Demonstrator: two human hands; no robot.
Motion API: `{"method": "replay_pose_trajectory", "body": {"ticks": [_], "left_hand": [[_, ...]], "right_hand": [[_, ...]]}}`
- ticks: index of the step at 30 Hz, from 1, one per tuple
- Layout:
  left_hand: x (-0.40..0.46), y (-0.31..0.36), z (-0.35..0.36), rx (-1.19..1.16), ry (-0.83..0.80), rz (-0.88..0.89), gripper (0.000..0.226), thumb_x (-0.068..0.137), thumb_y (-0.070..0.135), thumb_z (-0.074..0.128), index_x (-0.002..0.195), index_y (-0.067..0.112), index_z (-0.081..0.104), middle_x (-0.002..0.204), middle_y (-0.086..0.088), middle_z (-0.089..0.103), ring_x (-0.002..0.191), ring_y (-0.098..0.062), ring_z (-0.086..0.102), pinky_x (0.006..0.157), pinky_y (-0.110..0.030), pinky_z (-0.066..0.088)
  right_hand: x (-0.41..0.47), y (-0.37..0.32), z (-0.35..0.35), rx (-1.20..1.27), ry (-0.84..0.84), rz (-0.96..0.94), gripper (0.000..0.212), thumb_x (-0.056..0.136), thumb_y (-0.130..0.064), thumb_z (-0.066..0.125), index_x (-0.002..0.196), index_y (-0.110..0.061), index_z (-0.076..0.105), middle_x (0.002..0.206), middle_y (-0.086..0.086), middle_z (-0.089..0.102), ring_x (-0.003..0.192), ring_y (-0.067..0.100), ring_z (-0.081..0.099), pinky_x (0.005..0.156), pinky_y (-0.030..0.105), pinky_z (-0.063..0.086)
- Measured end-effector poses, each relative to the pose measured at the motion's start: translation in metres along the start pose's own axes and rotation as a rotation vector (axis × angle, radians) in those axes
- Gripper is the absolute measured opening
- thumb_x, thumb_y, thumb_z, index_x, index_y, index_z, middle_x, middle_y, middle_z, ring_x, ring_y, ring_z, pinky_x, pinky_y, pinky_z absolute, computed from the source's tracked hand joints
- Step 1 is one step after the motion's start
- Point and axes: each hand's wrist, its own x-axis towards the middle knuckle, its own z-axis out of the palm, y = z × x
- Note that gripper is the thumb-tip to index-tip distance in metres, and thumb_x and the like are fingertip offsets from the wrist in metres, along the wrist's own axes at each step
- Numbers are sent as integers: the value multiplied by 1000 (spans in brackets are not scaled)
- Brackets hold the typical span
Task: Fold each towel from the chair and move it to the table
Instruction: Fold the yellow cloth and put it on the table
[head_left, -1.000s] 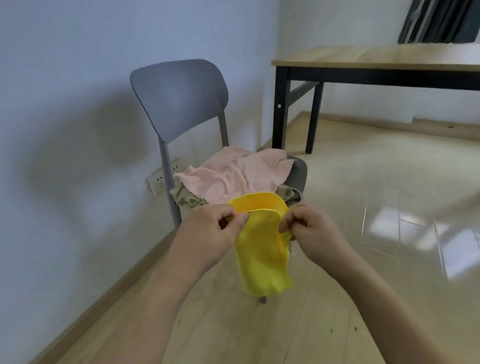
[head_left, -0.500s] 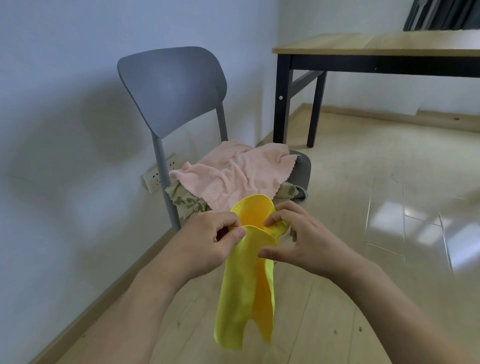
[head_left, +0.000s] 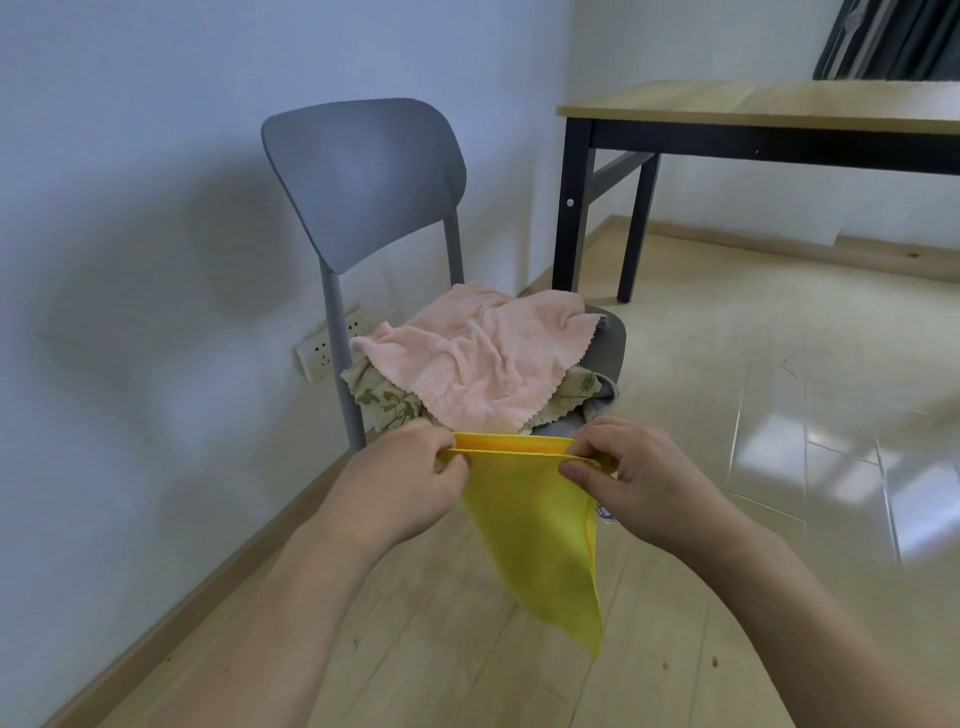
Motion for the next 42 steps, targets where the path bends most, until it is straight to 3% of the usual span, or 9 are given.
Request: {"method": "replay_pose_trajectory", "body": {"ticks": [3, 5, 8, 10, 20, 26, 30, 35, 42], "left_hand": [[-2, 5, 0, -120, 96, 102, 16, 93, 31, 51, 89, 22, 63, 101, 15, 55, 85, -6, 55, 80, -35, 50], [-5, 7, -1, -178, 186, 158, 14, 91, 28, 57, 88, 20, 68, 97, 16, 59, 82, -4, 55, 75, -32, 50], [-9, 13, -4, -231, 282, 171, 11, 88, 25, 63, 88, 18, 72, 88, 13, 62, 64, -3, 54, 59, -23, 46], [-11, 15, -5, -250, 323, 162, 8, 86, 24, 67, 87, 19, 73, 86, 13, 64, 63, -4, 56, 60, -24, 46], [-15, 16, -3, -241, 365, 149, 11, 90, 22, 59, 81, 21, 66, 75, 9, 58, 59, -14, 48, 58, -25, 42], [-18, 16, -4, -261, 362, 116, 11, 89, 24, 64, 80, 21, 69, 75, 6, 60, 53, -9, 46, 57, -25, 42], [-19, 19, -6, -276, 383, 129, 12, 86, 28, 68, 75, 21, 70, 71, 7, 59, 56, -11, 54, 57, -25, 42], [-19, 14, -8, -314, 385, 141, 12, 84, 32, 71, 76, 24, 72, 52, 15, 53, 49, -7, 44, 51, -15, 30], [-19, 10, -10, -363, 348, 148, 15, 85, 26, 69, 71, 22, 67, 48, 7, 46, 44, -10, 39, 47, -15, 31]], "right_hand": [[-3, 1, -6, -1, 39, 54, 15, 89, -17, 64, 75, -17, 59, 66, -12, 50, 66, -3, 48, 58, 10, 34], [-6, 0, -9, 8, 56, 88, 21, 89, -16, 63, 72, -22, 54, 63, -12, 47, 67, -8, 48, 58, 9, 34], [-8, -5, -12, 3, 61, 116, 31, 90, -15, 62, 68, -31, 47, 64, -14, 47, 63, -3, 48, 58, 9, 34], [-10, -7, -11, -14, 43, 132, 34, 91, -17, 61, 67, -33, 45, 64, -13, 47, 59, 0, 43, 57, 11, 35], [-15, -13, -7, 19, -10, 155, 13, 96, -19, 53, 83, -20, 50, 67, -8, 49, 62, 11, 45, 55, 23, 34], [-18, -11, -7, 125, 59, 164, 28, 94, -6, 50, 83, -31, 41, 66, -11, 46, 56, 4, 41, 53, 21, 32], [-17, -8, -7, 131, 107, 208, 14, 94, -12, 53, 94, -25, 47, 70, -13, 55, 62, 0, 48, 54, 14, 34], [-17, -8, -10, 87, 159, 299, 18, 89, -22, 64, 73, -20, 55, 68, 4, 66, 66, 17, 58, 58, 29, 44], [-16, -8, -11, 219, 168, 306, 24, 90, -9, 59, 73, -26, 56, 70, 12, 68, 79, 32, 65, 75, 42, 52]]}}
